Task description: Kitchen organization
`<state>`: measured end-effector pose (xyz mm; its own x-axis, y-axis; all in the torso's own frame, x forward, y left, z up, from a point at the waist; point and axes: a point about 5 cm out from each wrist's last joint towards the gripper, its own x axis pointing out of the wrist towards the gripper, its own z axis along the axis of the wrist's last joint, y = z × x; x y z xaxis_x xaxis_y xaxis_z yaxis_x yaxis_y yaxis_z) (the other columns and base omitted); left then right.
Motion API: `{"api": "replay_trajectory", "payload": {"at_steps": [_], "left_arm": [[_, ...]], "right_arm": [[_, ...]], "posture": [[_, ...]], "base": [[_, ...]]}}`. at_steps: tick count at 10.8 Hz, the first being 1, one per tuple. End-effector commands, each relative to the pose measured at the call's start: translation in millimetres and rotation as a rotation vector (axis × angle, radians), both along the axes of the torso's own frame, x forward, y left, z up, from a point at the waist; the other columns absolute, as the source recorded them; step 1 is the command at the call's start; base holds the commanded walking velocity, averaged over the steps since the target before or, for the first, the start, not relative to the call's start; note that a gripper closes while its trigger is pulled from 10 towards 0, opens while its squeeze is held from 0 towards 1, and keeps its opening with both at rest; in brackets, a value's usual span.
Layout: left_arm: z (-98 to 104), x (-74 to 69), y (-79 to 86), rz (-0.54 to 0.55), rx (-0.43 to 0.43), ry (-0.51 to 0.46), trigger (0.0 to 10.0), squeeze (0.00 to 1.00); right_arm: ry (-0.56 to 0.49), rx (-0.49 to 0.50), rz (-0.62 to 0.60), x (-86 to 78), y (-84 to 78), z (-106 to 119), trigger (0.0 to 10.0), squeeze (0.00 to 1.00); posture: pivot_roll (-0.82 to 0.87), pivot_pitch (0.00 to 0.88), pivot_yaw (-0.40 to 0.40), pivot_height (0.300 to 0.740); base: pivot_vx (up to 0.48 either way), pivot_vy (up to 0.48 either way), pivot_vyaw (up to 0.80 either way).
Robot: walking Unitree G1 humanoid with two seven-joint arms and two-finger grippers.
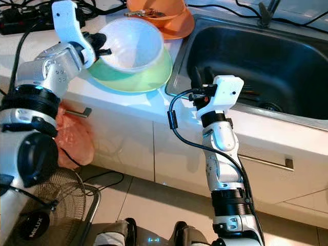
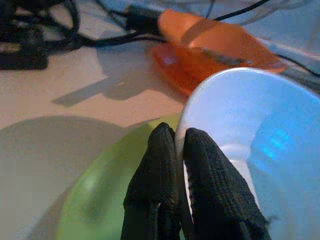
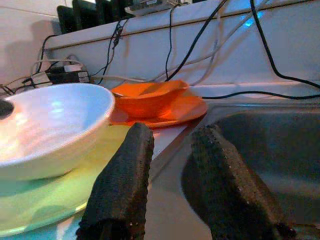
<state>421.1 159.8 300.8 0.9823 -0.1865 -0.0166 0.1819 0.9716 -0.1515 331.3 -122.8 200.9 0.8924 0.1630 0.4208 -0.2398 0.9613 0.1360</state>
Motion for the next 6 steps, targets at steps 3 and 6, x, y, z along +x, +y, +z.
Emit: {"api": "replay_trajectory", "payload": {"at_steps": [3,6], "left_arm": [[-11.2,-6.0,-15.6,-0.069,0.005,0.019,10.0,0.00],[-13.0,-16.8,-24.5,-0.084,0.017,-0.071,10.0,0.00]], "right_arm": [[0.004,0.000,0.005,1.4,-0.7,1.0,10.0,0.00],[0.003,0.001,0.004,1.0,-1.5,1.4,10.0,0.00]], "posture": [[0.13,0.171,-0.026,0.740],[0.13,0.172,-0.029,0.740]], "base": [[0.000,0.000,0.00],[0.000,0.000,0.00]]}}
